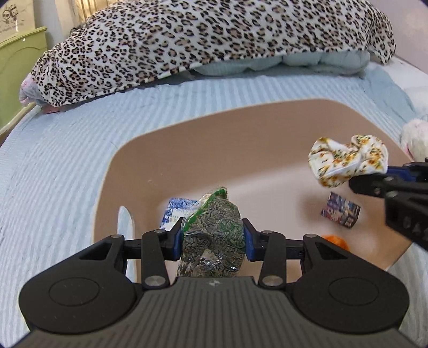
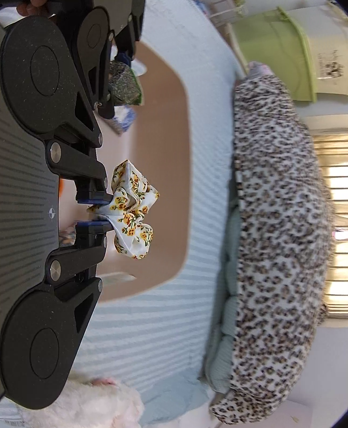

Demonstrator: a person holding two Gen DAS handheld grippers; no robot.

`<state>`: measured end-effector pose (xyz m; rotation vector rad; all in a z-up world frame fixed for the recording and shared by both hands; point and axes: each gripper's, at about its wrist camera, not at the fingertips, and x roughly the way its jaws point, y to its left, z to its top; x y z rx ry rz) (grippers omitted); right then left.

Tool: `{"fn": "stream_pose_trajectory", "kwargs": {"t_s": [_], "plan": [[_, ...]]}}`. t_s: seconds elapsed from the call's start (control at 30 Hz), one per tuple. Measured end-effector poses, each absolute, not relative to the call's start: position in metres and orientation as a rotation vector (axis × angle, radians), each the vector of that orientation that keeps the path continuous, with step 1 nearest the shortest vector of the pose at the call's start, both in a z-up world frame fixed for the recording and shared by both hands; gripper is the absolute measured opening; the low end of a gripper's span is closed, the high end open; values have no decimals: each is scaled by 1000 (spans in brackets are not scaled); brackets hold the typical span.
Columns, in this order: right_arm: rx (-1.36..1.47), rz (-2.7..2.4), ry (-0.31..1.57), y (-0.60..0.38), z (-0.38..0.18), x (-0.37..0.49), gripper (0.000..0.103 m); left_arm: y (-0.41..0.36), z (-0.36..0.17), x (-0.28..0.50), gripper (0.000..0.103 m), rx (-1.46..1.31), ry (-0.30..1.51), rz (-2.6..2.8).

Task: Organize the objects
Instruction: 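Carry the bag and scrunchie over the basket and open both tools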

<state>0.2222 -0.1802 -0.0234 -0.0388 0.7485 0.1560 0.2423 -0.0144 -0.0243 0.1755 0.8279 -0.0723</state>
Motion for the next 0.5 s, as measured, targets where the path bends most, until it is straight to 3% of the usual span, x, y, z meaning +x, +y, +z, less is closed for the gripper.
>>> {"fn": "stream_pose_trajectory", "kwargs": {"t_s": [0.07,0.1,0.13,0.27,0.4,0.5], "plan": [[-56,157,770,-177,-28,222,15,-16,-26,242,45,173,833,-72],[-60,155,775,-177,-29,221,29,-14,-25,241,46,165,838,-74],[-59,155,773,-177,-28,218,30,-13,-23,239,47,153,841,-75],[-41,140,734,-182,-14,204,61,-8,-8,228,62,108,823,-83],[-18,134,694,-192,9,186,73,-7,9,212,71,104,789,-58],[-2,125,661,-200,23,169,83,-6,22,199,71,84,776,-56]]}}
